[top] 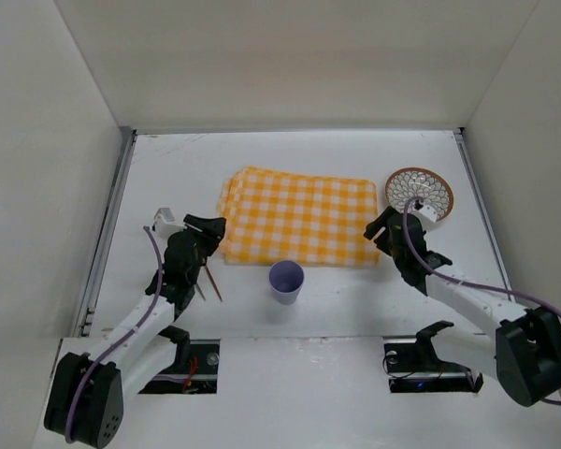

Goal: Set the dinner table for one person

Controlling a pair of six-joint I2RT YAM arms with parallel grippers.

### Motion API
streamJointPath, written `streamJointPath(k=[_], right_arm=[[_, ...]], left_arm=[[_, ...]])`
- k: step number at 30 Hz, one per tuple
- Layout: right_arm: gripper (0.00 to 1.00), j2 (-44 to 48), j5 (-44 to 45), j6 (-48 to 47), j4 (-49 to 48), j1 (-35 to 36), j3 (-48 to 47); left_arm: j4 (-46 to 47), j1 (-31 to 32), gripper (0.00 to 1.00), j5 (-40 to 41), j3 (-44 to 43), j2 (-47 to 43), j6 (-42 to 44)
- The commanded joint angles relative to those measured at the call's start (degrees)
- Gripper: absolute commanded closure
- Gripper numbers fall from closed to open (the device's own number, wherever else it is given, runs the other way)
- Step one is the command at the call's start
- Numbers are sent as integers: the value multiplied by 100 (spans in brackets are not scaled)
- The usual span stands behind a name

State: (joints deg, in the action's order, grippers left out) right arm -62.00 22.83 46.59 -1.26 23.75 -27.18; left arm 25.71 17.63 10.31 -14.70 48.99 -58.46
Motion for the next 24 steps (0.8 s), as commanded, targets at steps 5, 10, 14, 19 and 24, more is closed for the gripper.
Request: streamJointPath(k=[5,10,14,19,24], right_arm=[[25,-909,-594,131,-260,-340,-463],[25,-1490,-885,149,-384,-542,-744],[38,-1894,-1227,245,-629,-621,-920],[67,-2430,-1527,272,-771,-718,-1324],[78,-2993,-1580,228,-823,-885,-1895]], left_arm=[[-629,929,55,1000,-832,390,1064],[-358,1300,55,754,-1070,1637,766],[318,1099,56,631,-1027,2587,284],[777,774,57,517,-851,3124,-25],[830,387,57,332,-876,3476,-52]])
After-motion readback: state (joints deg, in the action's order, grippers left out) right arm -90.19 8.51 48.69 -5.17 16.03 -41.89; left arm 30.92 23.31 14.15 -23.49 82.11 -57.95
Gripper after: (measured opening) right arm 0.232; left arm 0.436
